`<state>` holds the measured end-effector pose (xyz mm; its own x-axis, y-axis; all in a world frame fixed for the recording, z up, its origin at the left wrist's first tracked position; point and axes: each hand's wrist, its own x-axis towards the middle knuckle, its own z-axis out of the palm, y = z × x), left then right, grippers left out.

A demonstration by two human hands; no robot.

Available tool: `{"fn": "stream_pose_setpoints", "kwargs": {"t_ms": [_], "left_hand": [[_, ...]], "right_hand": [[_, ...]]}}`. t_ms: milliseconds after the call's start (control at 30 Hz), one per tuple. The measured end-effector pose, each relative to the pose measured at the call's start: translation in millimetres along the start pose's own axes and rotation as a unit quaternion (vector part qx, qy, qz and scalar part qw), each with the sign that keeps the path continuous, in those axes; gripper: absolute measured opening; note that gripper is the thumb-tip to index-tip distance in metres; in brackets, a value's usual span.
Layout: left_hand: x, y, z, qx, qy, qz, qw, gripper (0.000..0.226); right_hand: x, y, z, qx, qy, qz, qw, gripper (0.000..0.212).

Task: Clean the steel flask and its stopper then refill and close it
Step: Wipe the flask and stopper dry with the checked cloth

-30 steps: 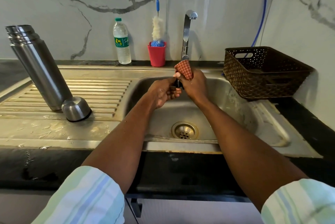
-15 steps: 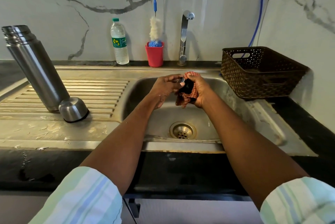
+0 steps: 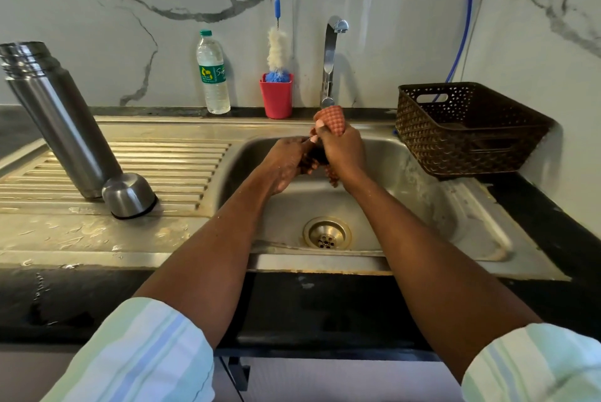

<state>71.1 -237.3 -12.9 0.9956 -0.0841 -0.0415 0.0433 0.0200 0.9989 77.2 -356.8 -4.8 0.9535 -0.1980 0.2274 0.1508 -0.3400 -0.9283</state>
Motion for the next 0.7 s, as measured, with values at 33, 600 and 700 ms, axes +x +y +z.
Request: {"fn": "stream_pose_setpoints", "kwargs": {"t_ms": [33,600,700], "left_hand": [[-0.2,-1.0,0.1,0.014,-0.01,0.023,1.0,0.022],[0.6,3.8,-0.2,0.002,0.007,-0.06,0.998,0.031],[-0.1,1.4,-0.4,0.052,0.029,-0.021,0.998,0.027]], "right_hand": [[0.0,-1.5,-4.0,0.095,-0.018,0.088,0.991,0.026],[4.0,6.0,-0.1,-0.018,0.002,-0.037,0.999,0.032],[0.5,4.3,-6.4,0.051,-0.031,0.034,0.998,0.026]]}}
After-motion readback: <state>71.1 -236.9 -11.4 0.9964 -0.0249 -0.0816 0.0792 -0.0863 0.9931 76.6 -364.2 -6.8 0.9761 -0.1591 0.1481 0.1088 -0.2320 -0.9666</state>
